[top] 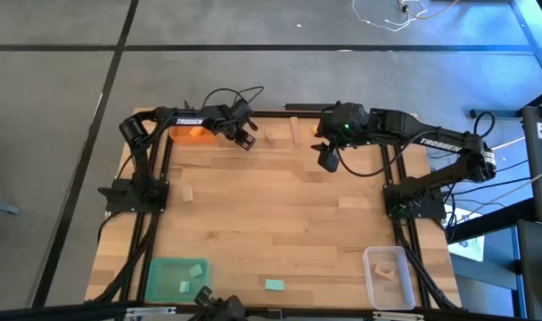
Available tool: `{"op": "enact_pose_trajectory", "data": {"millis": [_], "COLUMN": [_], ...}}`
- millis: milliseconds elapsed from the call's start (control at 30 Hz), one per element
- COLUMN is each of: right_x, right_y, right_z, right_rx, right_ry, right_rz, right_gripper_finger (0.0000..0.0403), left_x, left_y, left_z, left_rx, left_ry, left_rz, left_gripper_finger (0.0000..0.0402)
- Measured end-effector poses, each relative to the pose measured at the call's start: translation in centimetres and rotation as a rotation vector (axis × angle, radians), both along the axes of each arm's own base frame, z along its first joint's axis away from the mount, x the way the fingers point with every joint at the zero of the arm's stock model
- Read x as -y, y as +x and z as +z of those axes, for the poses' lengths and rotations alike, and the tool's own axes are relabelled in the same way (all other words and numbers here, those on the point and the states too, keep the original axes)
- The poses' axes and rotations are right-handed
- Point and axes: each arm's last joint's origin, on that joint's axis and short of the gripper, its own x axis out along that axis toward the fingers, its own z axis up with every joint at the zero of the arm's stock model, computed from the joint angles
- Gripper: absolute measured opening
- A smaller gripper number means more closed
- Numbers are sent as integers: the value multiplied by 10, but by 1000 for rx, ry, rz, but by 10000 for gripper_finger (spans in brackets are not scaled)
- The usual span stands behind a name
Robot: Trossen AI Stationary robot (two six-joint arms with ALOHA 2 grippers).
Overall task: Sort & place blocks by color
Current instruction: Put the orange block into the orange bin
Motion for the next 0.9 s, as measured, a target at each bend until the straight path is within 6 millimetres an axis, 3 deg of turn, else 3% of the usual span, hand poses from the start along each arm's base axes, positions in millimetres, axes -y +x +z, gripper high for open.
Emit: {"op": "enact_pose_trajectory", "data": {"millis": [267, 567, 700, 900], "right_x": [0, 0, 0, 0], "right_y": [0, 0, 0, 0], "right_z": [0, 0, 0, 0], "right_rx": [0, 1, 1, 1], "right_ry": [1, 3, 3, 3], "right_rz": [-1, -3, -3, -2], "right_gripper_finger": [187, 187, 187, 187], "left_x": [11, 25, 14, -7], "left_y": [-12, -68, -84, -98], "left_z": [39, 79, 81, 64], "left_rx": [10, -180, -194, -218], "left_ry": [56, 48, 42, -61], "left_rz": [21, 286, 357, 413], "left_gripper_finger": [117, 117, 117, 117]}}
